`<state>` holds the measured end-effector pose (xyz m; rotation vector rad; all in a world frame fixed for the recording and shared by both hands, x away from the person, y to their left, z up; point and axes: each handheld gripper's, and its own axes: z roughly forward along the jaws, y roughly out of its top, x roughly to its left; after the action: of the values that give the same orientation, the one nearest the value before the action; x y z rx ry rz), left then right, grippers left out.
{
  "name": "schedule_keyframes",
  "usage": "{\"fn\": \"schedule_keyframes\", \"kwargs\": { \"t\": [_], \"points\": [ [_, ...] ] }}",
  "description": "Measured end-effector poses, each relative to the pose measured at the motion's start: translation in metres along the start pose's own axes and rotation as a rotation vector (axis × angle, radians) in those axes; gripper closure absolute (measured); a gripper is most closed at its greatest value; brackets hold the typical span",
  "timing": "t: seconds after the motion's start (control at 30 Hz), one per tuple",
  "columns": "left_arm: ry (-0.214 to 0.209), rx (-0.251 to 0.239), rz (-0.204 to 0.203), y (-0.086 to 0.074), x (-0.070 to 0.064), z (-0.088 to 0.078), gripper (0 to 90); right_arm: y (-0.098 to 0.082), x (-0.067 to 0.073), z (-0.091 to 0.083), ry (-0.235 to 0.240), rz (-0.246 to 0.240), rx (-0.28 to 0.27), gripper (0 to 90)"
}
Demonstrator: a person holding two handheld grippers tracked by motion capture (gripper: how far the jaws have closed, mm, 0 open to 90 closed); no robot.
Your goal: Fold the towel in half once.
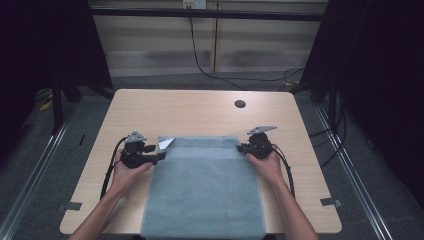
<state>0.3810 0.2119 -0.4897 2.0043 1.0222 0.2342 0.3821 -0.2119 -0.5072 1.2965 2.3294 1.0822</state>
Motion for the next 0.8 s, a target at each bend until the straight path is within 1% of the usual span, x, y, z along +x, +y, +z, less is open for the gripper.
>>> {"fn": "schedule_keyframes", "kwargs": {
  "t": [0.07,0.1,0.13,0.17,0.2,0.23,0.27,0.33,0.37,0.4,0.43,0.47,0.5,0.53,0.6,0.67,0.7,0.73,0.77,0.8],
  "points": [
    [0.009,-0.002,-0.003,0.002,0.003,0.007,35.2,0.000,0.001,-0.001,-0.002,-0.002,0.006,83.7],
    [0.009,0.020,0.001,0.004,0.005,0.010,35.2,0.000,0.002,-0.001,-0.004,0.000,0.008,83.7],
    [0.014,0.026,0.009,0.005,0.006,0.013,34.8,0.000,0.003,-0.001,-0.009,-0.003,0.008,83.7],
    [0.016,0.030,0.027,0.007,0.006,0.016,34.2,0.000,0.003,-0.001,-0.009,-0.004,0.005,83.7],
    [0.020,0.026,0.030,0.008,0.006,0.018,34.2,-0.001,0.003,-0.001,-0.012,-0.007,0.006,83.6],
    [0.013,0.037,0.030,0.010,0.006,0.021,34.2,-0.001,0.003,-0.001,-0.009,-0.002,0.000,83.6],
    [0.006,0.050,0.044,0.011,0.006,0.024,34.2,-0.001,0.003,-0.001,-0.007,-0.004,-0.005,83.6],
    [0.038,0.052,0.075,0.012,0.002,0.030,34.2,-0.002,0.003,-0.001,-0.010,0.000,-0.004,83.5],
    [0.040,0.056,0.077,0.011,0.001,0.032,34.2,-0.002,0.003,-0.001,-0.009,0.002,-0.003,83.5],
    [0.041,0.073,0.082,0.011,0.001,0.034,34.3,-0.002,0.003,-0.001,-0.008,0.001,-0.005,83.5],
    [0.047,0.068,0.087,0.009,0.000,0.036,34.1,-0.002,0.002,-0.001,-0.006,0.004,-0.005,83.4],
    [0.049,0.060,0.083,0.009,0.000,0.037,34.1,-0.002,0.003,-0.001,-0.006,0.007,-0.005,83.3],
    [0.043,0.056,0.076,0.009,0.000,0.037,33.7,-0.002,0.003,-0.001,-0.007,0.001,-0.005,83.4],
    [0.044,0.060,0.084,0.008,-0.001,0.037,32.0,-0.002,0.003,-0.001,-0.008,0.002,-0.004,83.3],
    [0.055,0.062,0.114,0.007,-0.004,0.039,31.3,-0.003,0.003,-0.002,-0.005,0.006,-0.006,83.3],
    [0.064,0.053,0.122,0.005,-0.007,0.039,31.3,-0.004,0.004,-0.002,-0.006,0.008,-0.017,83.3],
    [0.067,0.061,0.149,0.005,-0.008,0.038,32.4,-0.005,0.004,-0.002,0.001,0.015,-0.020,83.3],
    [0.066,0.070,0.169,0.005,-0.008,0.037,34.9,-0.006,0.005,-0.003,0.005,0.009,-0.027,83.3],
    [0.061,0.063,0.163,0.004,-0.009,0.037,37.4,-0.007,0.006,-0.003,0.005,0.009,-0.027,83.3],
    [0.058,0.060,0.176,0.003,-0.009,0.036,38.8,-0.008,0.007,-0.003,0.006,0.011,-0.026,83.3]
  ]
}}
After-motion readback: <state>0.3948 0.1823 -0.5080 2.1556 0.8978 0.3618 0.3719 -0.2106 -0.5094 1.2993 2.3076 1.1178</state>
